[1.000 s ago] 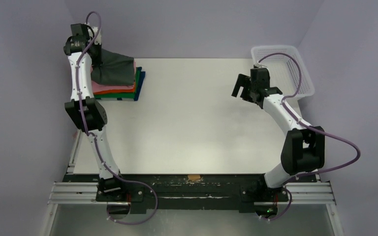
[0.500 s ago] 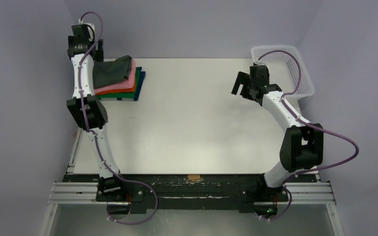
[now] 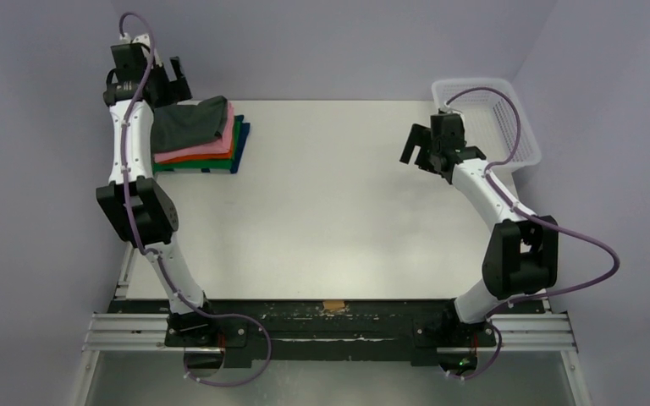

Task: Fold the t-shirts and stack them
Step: Put the neatly folded tshirt into the corner of the board with the left arm, then reset both arms

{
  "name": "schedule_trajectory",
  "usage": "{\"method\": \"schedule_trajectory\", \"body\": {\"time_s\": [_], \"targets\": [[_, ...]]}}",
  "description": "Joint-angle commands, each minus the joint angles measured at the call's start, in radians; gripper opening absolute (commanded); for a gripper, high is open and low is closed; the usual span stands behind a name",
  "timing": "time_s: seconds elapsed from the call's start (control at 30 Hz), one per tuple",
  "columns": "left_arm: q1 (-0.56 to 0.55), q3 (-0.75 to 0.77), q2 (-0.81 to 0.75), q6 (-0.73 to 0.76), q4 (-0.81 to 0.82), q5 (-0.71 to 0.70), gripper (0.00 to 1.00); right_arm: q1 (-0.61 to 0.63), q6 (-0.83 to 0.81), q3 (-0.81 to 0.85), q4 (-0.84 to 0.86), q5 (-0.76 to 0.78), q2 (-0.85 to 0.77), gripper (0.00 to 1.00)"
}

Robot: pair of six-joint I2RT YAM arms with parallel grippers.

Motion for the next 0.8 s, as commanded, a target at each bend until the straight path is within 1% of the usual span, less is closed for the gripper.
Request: {"method": "schedule_trajectory", "body": {"time_s": [0.0, 0.07, 0.13, 0.27, 0.33, 0.4, 0.43, 0.57, 0.67, 0.77], "targets": [[-0.027, -0.128, -0.087, -0.22, 0.09, 0.351, 1.0, -0.005, 0.018, -0.029, 0.021, 0.045, -0.063, 0.97], [-0.045, -0.242, -0.109, -0.256, 0.187, 0.402, 1.0, -0.005, 0.018, -0.05, 0.033, 0.044, -0.078, 0.97], [-0.067, -0.297, -0.09, -0.261, 0.23, 0.458, 1.0, -0.007, 0.013, -0.068, 0.034, 0.045, -0.091, 0.97], [-0.111, -0.244, 0.002, -0.241, 0.156, 0.476, 1.0, -0.01, 0.005, -0.094, 0.033, 0.046, -0.1, 0.98], [-0.125, -0.249, 0.034, -0.257, 0.144, 0.472, 1.0, -0.012, 0.007, -0.101, 0.033, 0.037, -0.094, 0.98], [-0.133, -0.263, 0.057, -0.273, 0.115, 0.497, 1.0, -0.011, 0.008, -0.104, 0.029, 0.035, -0.09, 0.98], [-0.139, -0.286, 0.058, -0.285, 0.117, 0.495, 1.0, -0.011, 0.008, -0.107, 0.029, 0.036, -0.091, 0.98], [-0.167, -0.42, 0.036, -0.324, 0.215, 0.495, 1.0, -0.014, 0.004, -0.108, 0.029, 0.046, -0.086, 0.97], [-0.177, -0.424, 0.056, -0.35, 0.221, 0.505, 1.0, -0.016, 0.003, -0.106, 0.028, 0.04, -0.084, 0.98], [-0.187, -0.413, 0.04, -0.355, 0.229, 0.524, 1.0, -0.02, 0.001, -0.104, 0.029, 0.042, -0.099, 0.97]]}}
